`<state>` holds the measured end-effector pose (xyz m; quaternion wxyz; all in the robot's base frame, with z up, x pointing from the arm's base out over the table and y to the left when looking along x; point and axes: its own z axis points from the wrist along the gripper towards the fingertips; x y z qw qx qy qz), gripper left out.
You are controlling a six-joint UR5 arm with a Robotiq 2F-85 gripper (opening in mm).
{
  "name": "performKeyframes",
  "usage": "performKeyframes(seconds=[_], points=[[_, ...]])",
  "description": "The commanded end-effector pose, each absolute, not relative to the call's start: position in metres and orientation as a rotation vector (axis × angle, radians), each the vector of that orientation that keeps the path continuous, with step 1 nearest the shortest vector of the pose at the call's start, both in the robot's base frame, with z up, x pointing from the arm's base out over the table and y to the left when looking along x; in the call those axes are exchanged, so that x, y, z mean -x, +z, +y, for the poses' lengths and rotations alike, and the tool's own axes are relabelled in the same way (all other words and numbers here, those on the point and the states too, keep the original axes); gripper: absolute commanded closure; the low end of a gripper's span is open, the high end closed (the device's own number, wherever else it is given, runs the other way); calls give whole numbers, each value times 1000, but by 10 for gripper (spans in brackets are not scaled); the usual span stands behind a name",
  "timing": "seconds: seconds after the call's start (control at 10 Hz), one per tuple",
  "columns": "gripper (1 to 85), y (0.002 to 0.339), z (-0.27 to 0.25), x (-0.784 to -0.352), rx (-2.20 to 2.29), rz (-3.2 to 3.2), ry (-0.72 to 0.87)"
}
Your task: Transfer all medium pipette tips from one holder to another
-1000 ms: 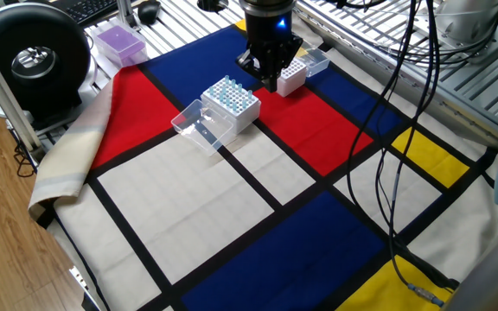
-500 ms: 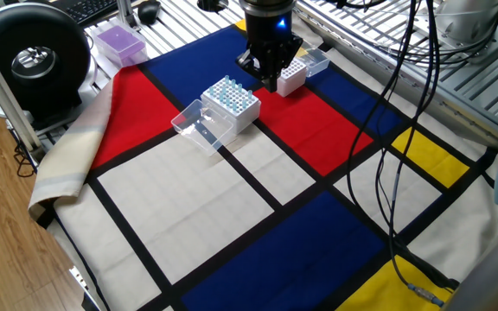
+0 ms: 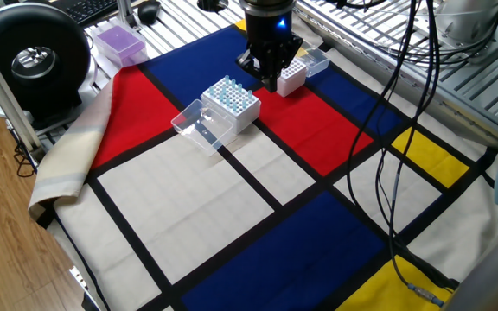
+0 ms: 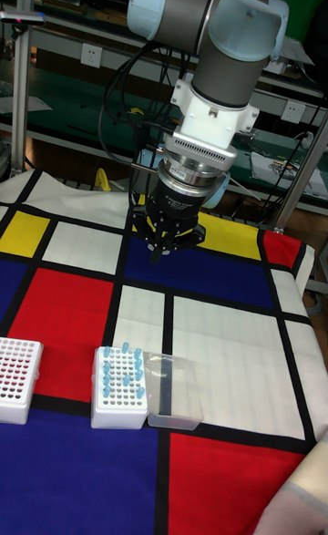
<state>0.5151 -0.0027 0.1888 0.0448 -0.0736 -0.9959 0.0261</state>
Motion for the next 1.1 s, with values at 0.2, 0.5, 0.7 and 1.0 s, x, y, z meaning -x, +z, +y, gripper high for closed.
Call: performKeyframes(seconds=[0.2, 0.5, 0.7, 1.0], points=[[847, 190, 0, -516, 225, -3044, 60], [847, 190, 1, -516, 201, -3047, 54], [847, 190, 0, -516, 213, -3046, 57], [723, 192, 1, -518, 220, -3056, 49]])
